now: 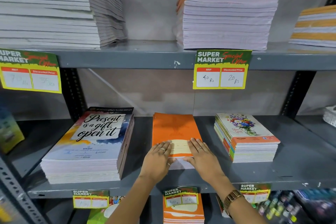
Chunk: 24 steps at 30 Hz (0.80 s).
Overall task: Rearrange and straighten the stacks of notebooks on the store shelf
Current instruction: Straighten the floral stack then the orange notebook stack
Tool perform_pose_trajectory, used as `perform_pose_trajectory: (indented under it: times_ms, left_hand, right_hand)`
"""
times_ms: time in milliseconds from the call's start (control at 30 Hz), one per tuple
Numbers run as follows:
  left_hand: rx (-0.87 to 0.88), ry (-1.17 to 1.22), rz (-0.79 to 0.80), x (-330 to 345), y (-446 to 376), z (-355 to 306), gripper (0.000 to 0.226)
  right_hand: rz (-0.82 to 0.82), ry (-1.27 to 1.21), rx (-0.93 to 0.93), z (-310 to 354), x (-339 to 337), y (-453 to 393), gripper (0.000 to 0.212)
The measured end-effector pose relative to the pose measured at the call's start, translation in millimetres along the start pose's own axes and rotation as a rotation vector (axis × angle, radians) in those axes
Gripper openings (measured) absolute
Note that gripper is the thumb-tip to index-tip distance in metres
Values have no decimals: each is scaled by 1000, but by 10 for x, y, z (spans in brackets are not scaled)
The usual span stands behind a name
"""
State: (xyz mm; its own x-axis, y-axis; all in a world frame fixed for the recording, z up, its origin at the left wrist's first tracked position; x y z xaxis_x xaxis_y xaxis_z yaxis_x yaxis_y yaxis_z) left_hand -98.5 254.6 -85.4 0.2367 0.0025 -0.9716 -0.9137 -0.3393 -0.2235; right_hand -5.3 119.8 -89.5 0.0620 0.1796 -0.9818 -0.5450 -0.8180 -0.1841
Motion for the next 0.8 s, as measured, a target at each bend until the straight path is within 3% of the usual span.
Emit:
perform_pose_trajectory:
  times_ms: [100, 167, 367, 500, 600, 800]
  left_hand:
    - [-3, 16, 9, 58, -7, 1, 54]
    - [-19, 42, 6, 81, 0, -2, 52]
    - [-74, 87, 18, 29, 39, 8, 65]
    - [-58, 87, 23, 9, 57, -21, 51]
    - [-91, 99, 45, -40, 69, -24, 65]
    - [-147, 73, 54, -85, 87, -58, 69]
  right_hand:
    - [19, 43, 38, -32, 19, -11, 99]
    - [9, 5, 37, -53, 64, 0, 92]
    - [-49, -13, 23, -49, 33, 1, 91]
    - [-69, -46, 12, -61, 10, 5, 93]
    - [-56, -61, -5, -60, -6, 12, 93]
    - [-46, -77, -47, -75, 21, 30, 93]
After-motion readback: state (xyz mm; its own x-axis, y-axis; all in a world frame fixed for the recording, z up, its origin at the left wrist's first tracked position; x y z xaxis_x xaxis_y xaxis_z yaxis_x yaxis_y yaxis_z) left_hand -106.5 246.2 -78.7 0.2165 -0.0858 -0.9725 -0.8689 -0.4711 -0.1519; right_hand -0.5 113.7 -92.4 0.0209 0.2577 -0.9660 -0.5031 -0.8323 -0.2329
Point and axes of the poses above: each hand's wrist, its own y-axis away from the middle knuckle, its own x-axis out of the palm, z = x × y, the point moved 3 cm from there along -y, towards the middle knuckle, and after that the axes turned 11 degrees about -x, right-handed, at the moved point
